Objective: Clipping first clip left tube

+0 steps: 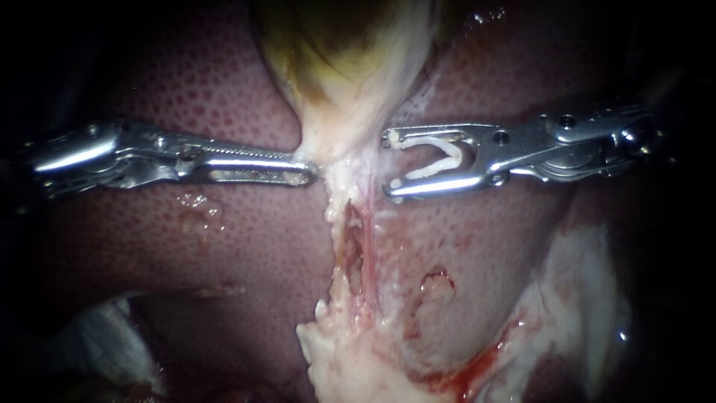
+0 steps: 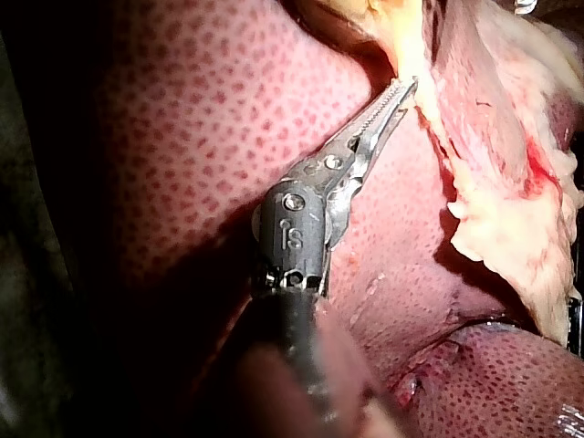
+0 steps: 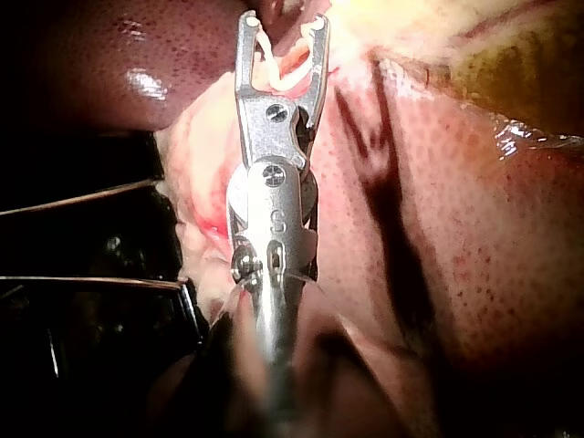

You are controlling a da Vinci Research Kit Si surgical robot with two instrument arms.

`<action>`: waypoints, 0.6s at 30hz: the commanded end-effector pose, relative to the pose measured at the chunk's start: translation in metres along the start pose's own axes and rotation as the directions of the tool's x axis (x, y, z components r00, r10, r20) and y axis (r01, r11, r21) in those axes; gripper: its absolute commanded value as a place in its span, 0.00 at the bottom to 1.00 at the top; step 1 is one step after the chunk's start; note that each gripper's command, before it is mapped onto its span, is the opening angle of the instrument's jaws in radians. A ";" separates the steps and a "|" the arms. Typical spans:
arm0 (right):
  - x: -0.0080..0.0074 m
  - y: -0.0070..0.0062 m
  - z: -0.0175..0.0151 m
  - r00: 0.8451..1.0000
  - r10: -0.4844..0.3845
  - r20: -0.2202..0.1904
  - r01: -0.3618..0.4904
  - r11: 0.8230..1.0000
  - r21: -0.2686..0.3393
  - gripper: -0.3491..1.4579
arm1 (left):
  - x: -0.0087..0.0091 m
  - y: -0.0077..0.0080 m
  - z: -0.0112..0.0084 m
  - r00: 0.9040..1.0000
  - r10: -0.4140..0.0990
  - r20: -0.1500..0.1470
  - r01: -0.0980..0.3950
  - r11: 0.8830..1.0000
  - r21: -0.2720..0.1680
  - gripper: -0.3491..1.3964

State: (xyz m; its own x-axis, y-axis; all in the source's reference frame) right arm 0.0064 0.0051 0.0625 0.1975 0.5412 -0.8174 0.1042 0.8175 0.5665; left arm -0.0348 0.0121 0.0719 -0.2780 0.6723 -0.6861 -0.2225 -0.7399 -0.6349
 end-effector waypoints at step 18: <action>-0.0001 0.0000 0.0000 1.000 -0.001 0.000 0.001 1.000 0.000 0.39 | 0.0056 -0.0006 -0.0106 0.997 -0.036 -0.067 0.038 0.999 0.038 0.00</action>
State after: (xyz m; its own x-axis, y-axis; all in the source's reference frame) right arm 0.0064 0.0050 0.0627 0.1976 0.5407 -0.8177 0.1043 0.8178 0.5660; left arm -0.0261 0.0168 0.0641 -0.2064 0.6974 -0.6863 -0.2683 -0.7149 -0.6457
